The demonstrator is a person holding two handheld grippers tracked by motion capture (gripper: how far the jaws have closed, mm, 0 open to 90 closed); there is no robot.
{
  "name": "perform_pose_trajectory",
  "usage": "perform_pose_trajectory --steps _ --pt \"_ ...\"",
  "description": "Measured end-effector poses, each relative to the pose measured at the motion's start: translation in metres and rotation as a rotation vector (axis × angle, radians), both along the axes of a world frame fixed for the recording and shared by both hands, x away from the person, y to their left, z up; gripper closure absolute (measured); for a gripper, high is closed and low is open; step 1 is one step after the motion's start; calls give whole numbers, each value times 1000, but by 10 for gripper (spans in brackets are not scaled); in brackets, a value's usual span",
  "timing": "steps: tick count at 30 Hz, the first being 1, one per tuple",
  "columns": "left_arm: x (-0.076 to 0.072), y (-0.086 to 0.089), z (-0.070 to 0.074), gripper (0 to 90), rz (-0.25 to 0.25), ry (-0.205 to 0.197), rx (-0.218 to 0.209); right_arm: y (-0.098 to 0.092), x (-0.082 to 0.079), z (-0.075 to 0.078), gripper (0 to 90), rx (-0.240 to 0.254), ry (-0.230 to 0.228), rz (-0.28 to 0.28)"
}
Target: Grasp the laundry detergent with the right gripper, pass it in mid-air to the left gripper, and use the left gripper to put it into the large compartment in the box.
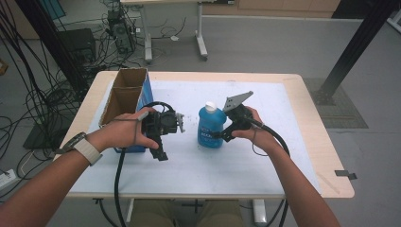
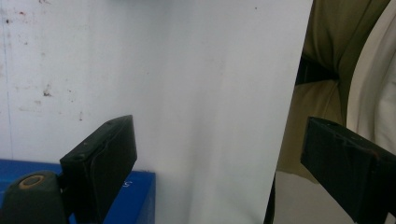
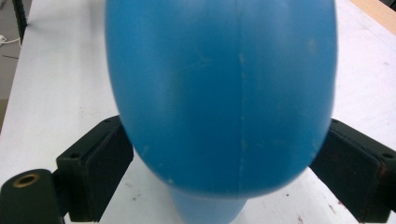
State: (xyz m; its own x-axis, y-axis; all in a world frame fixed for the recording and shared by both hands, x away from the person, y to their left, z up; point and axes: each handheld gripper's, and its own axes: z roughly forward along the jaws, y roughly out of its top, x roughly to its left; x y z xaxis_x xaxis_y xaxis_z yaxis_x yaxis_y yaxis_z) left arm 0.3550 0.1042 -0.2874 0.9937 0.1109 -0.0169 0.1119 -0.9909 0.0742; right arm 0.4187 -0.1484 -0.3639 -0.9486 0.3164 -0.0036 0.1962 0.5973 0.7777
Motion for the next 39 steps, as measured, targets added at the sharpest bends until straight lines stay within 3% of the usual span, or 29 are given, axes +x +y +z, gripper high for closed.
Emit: perform_pose_trajectory --steps 28,39 --pt "0 1 -1 111 2 -1 3 4 1 -5 150 1 6 14" --pt "0 1 -1 111 2 1 4 2 0 -9 160 36 8 7"
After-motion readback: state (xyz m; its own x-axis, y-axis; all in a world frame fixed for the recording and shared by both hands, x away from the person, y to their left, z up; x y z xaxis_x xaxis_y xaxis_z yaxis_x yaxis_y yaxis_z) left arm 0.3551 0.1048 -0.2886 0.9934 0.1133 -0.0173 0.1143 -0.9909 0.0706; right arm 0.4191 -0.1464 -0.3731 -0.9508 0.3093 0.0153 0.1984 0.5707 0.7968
